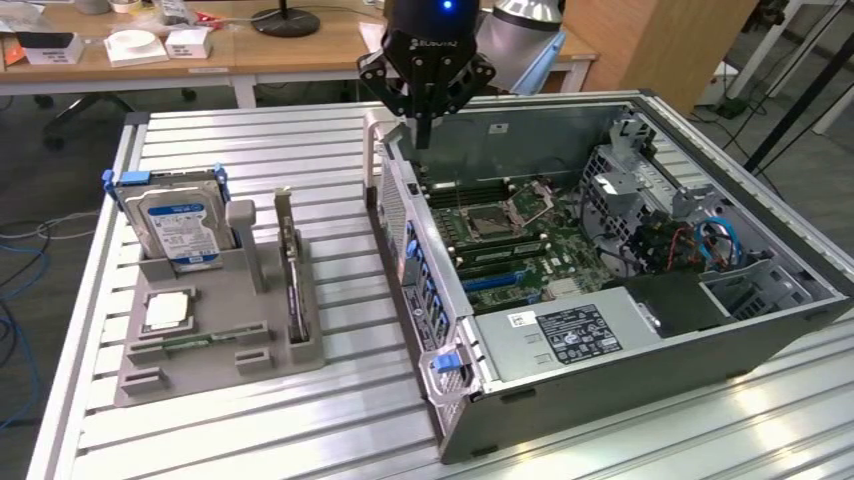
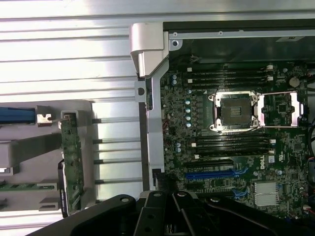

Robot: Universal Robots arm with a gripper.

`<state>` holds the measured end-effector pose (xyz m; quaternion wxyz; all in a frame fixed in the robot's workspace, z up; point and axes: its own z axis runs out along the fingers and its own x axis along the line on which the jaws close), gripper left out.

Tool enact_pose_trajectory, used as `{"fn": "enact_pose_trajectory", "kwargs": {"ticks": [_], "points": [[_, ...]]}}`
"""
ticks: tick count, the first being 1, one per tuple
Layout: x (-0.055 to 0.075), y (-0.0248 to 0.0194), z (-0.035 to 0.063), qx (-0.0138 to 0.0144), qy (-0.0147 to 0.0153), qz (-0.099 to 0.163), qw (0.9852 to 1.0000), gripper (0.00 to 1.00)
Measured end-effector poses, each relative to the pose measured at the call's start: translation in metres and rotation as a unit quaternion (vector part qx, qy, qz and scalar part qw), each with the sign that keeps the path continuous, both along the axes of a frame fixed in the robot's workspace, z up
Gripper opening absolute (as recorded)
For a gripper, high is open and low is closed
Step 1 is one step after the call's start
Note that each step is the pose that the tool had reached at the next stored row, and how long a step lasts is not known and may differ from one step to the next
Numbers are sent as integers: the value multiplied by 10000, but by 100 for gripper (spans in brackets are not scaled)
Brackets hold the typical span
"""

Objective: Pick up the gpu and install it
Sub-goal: 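Reach for the gpu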

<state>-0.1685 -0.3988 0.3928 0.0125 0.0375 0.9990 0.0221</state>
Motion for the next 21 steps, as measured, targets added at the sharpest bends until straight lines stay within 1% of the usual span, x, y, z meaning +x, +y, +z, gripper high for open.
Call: {"fn": "enact_pose_trajectory", "kwargs": {"ticks": [11,21], "points": [[-44,0,-1,0,0,1,10000,11],[-111,0,-2,0,0,0,10000,11]]}}
